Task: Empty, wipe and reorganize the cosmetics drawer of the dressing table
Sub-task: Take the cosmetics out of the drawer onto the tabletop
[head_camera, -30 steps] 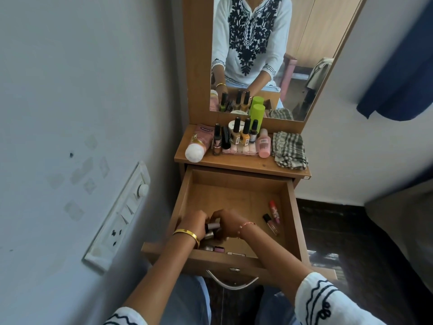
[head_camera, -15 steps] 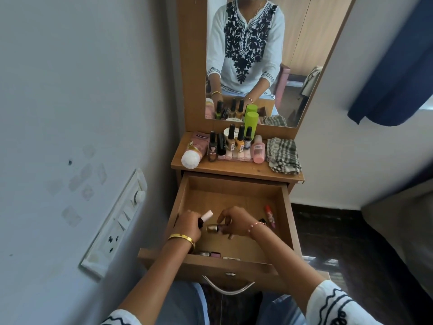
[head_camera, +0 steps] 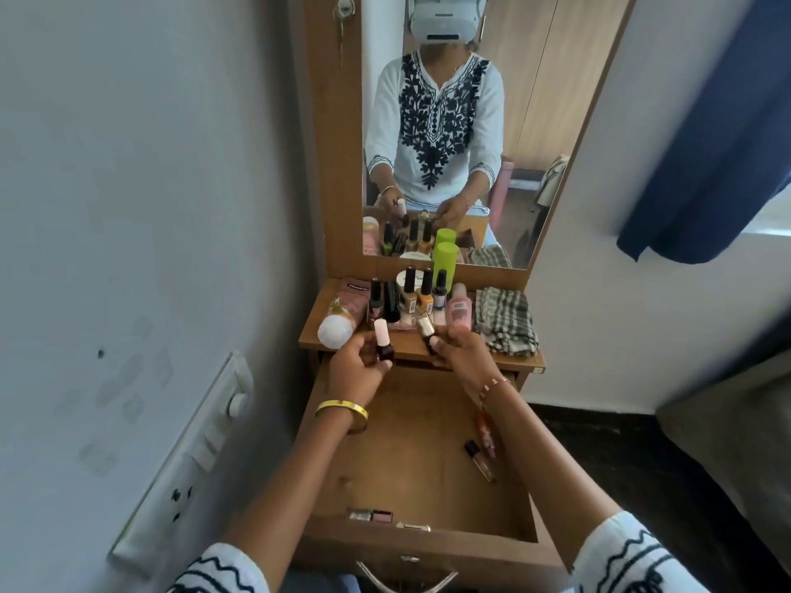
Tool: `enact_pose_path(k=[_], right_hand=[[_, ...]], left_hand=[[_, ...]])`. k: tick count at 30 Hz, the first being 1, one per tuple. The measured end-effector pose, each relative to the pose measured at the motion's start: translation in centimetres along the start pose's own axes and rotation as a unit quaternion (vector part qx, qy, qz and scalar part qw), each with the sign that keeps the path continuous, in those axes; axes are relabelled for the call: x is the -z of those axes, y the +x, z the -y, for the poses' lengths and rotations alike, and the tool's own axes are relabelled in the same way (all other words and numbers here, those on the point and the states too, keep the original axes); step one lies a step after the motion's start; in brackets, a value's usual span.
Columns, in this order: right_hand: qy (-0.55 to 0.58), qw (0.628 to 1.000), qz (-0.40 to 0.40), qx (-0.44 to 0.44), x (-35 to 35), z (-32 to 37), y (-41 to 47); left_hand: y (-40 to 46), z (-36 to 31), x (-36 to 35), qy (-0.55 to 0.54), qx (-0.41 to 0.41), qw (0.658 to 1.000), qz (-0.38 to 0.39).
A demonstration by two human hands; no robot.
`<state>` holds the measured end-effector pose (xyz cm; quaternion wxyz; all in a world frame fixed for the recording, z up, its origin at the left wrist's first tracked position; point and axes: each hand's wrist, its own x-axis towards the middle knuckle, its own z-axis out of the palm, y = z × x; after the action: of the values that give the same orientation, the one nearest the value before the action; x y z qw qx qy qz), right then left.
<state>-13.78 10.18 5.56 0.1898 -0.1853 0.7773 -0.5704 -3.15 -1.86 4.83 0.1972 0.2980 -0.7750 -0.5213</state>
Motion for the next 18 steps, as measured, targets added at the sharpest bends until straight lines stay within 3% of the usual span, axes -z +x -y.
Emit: enact_pose_path(k=[5, 9, 13, 18], right_hand=[[0.008, 0.998, -0.065, -0.003, -0.6, 0.7, 1.5], [-0.105, 0.989, -0.102, 0.016, -1.1, 0.8, 2.1], [-0.182, 0.98, -0.067, 0.042, -1.8, 0.4, 2.2], [-0.178, 0.979, -0.07, 0.066, -2.7, 0.3, 2.3]], left_hand=[[1.8, -1.9, -0.9, 0.018, -0.017, 1.0, -0.013], [2.7, -1.5, -1.8, 0.057, -0.03, 0.998, -0.024], [3.1, -1.0, -2.5, 0.081, -0.031, 0.995, -0.039], [3.4, -0.6, -3.0, 0.088, -0.036, 0.994, -0.046]])
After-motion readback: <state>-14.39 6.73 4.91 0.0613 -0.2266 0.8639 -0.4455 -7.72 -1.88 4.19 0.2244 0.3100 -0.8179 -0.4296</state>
